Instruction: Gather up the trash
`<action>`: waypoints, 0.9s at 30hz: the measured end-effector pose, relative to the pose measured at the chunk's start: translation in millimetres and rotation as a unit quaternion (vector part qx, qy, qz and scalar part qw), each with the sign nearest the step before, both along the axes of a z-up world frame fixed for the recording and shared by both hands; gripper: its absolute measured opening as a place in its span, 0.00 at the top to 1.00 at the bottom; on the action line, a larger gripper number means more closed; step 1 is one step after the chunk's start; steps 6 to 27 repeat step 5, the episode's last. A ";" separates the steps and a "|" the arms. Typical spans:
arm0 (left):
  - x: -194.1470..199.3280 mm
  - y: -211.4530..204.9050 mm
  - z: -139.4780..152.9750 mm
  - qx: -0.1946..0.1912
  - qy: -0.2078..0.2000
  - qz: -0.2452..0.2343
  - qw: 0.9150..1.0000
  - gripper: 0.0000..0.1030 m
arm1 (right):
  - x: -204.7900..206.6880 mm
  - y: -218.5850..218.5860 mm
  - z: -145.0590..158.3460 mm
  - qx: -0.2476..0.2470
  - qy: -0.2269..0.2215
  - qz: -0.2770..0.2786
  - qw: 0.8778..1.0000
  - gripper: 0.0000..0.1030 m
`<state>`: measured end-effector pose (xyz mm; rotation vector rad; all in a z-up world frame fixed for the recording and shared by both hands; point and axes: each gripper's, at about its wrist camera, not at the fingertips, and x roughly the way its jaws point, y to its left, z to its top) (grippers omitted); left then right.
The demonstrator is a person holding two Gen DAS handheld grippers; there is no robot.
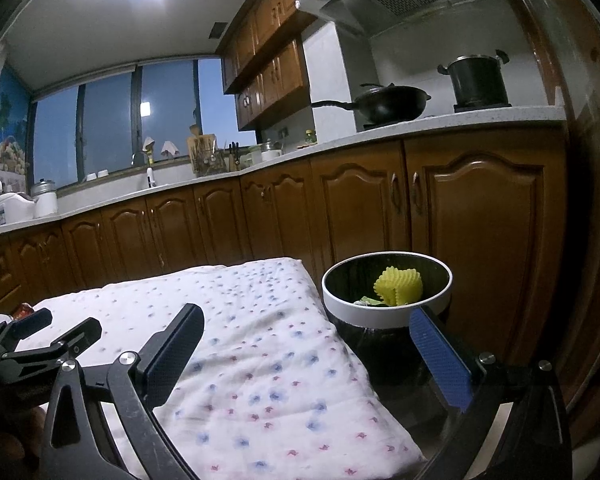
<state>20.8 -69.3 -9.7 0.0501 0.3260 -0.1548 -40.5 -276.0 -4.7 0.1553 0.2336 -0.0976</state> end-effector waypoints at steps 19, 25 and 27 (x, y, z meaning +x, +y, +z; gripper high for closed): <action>2.6 -1.3 -1.5 0.000 0.005 -0.006 1.000 0.00 | 2.4 -1.4 -2.7 0.007 0.009 -0.001 1.000 0.00; 2.6 -1.3 -1.5 0.000 0.005 -0.006 1.000 0.00 | 2.4 -1.4 -2.7 0.007 0.009 -0.001 1.000 0.00; 2.6 -1.3 -1.5 0.000 0.005 -0.006 1.000 0.00 | 2.4 -1.4 -2.7 0.007 0.009 -0.001 1.000 0.00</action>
